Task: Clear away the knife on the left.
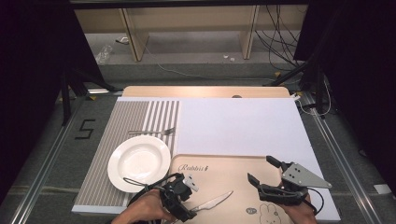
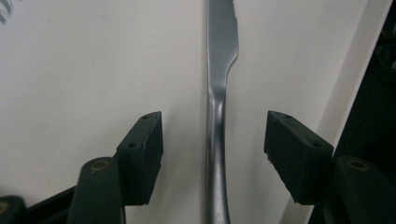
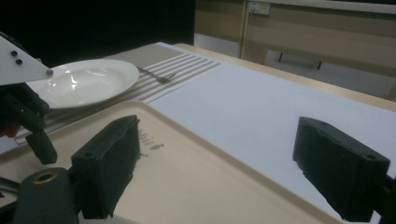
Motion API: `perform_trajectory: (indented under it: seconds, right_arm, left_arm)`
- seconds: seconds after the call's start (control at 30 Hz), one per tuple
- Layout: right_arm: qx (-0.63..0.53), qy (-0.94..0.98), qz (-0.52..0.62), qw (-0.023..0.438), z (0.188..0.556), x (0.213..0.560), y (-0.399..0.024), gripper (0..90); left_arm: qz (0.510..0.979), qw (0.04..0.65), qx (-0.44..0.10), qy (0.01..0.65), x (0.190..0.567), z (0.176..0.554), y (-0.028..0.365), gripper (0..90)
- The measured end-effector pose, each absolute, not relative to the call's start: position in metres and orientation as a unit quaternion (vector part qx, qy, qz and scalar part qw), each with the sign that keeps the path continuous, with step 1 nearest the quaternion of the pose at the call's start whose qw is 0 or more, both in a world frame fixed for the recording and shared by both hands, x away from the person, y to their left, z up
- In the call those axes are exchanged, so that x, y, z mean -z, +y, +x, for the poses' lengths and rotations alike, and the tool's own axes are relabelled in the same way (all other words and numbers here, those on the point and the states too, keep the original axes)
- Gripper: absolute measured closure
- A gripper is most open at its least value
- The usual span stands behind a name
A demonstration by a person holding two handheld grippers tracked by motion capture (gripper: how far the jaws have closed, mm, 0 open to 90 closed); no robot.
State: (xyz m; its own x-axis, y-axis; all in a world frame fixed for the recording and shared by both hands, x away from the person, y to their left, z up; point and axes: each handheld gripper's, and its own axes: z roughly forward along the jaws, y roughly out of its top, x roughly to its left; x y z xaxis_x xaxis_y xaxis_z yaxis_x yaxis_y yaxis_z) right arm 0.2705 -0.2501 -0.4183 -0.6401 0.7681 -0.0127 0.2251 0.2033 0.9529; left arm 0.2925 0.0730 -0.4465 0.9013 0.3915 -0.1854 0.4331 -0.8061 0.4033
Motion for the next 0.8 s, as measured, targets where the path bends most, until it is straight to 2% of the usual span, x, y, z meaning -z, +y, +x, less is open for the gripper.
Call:
perform_trajectory:
  seconds: [0.23,0.37,0.43,0.47,0.53,0.57,0.67,0.73,0.8]
  right_arm:
    - [-0.531,0.733,0.339,0.256,0.270,0.418,-0.251,15.7]
    - [-0.532,0.732,0.339,0.256,0.271,0.418,-0.250,15.6]
    - [-0.531,0.734,0.338,0.256,0.270,0.418,-0.250,15.7]
    - [-0.529,0.734,0.339,0.256,0.270,0.418,-0.251,15.7]
    - [-0.529,0.734,0.339,0.256,0.270,0.418,-0.250,15.6]
    - [-0.529,0.734,0.339,0.256,0.270,0.418,-0.250,15.6]
    - [-0.530,0.734,0.339,0.256,0.270,0.418,-0.251,15.7]
    - [-0.529,0.734,0.339,0.256,0.270,0.418,-0.251,15.6]
    - [-0.530,0.734,0.339,0.257,0.270,0.418,-0.251,15.6]
  left_arm:
    - [0.949,0.238,0.014,0.206,0.438,0.290,0.070,29.0]
    - [0.950,0.238,0.003,0.200,0.435,0.287,0.065,30.8]
    - [0.951,0.238,0.002,0.196,0.435,0.286,0.063,36.8]
    - [0.951,0.243,0.004,0.192,0.435,0.286,0.062,36.8]
    - [0.950,0.248,0.009,0.188,0.436,0.285,0.060,47.2]
    - [0.951,0.247,0.010,0.185,0.436,0.285,0.059,47.2]
    - [0.951,0.252,0.020,0.178,0.437,0.284,0.056,58.2]
    - [0.953,0.251,0.022,0.171,0.438,0.283,0.054,60.5]
    - [0.954,0.248,0.021,0.166,0.441,0.281,0.050,67.7]
